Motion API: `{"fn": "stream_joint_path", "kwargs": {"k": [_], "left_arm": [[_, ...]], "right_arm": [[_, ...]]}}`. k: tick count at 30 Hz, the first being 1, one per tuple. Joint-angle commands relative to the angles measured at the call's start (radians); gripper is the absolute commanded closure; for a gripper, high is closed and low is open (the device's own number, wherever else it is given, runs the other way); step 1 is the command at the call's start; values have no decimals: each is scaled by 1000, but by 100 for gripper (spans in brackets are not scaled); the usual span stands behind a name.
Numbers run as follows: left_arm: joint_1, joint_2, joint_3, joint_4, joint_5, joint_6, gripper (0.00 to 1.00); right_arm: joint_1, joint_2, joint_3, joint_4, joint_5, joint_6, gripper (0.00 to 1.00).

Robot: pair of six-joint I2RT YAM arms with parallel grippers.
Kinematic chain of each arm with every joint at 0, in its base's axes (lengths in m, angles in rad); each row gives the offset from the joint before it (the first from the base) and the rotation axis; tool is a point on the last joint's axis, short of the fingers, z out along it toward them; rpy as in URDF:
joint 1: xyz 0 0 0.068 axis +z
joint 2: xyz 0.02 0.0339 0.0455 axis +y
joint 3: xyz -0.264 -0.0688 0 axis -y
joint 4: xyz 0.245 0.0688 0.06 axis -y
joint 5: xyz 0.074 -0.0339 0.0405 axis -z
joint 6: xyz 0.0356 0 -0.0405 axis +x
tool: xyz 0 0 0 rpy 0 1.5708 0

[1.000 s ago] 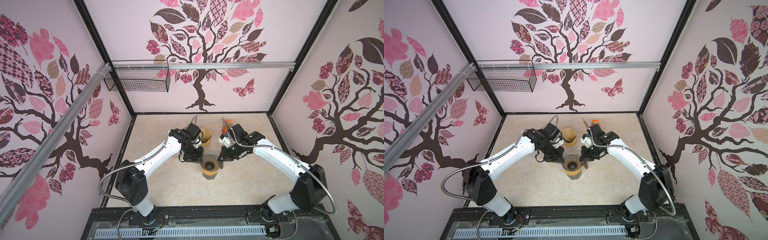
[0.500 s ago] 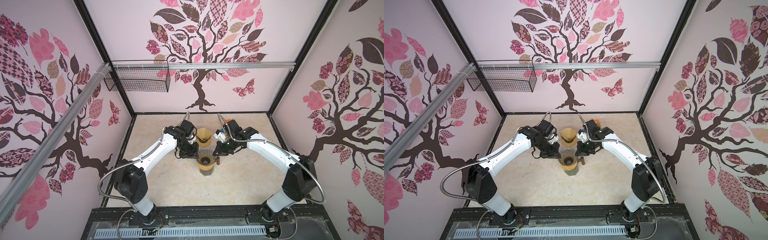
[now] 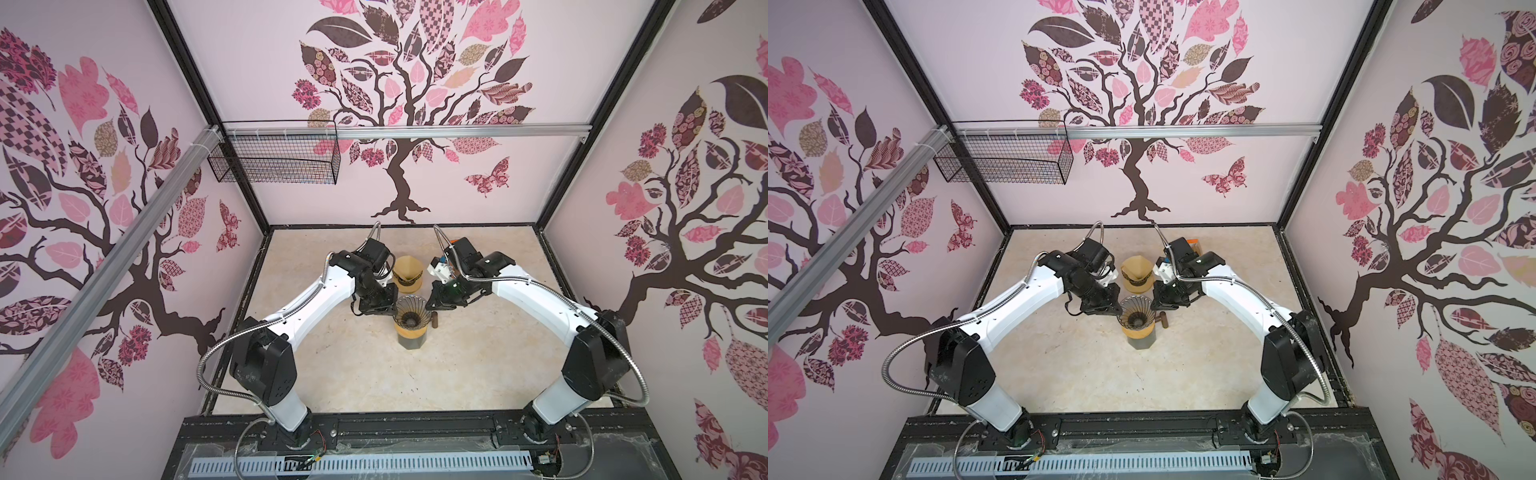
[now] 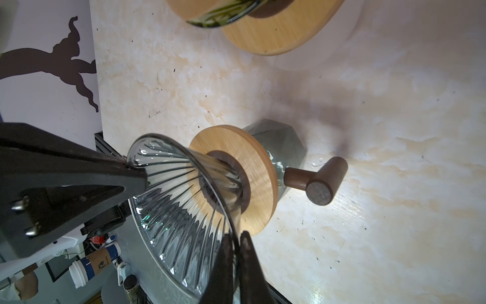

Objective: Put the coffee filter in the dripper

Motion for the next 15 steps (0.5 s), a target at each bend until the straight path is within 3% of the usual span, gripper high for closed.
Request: {"fn": "stream_joint_path", "kwargs": {"k": [1,15], "left_arm": [[-31,39,6,-29,-38,22,95],[-31,40,24,-38,-33,24,93]], "right_arm": [[9,-24,-18,-32,80,-17,98],[7,-41,-11,-47,86,-14,96]]}}
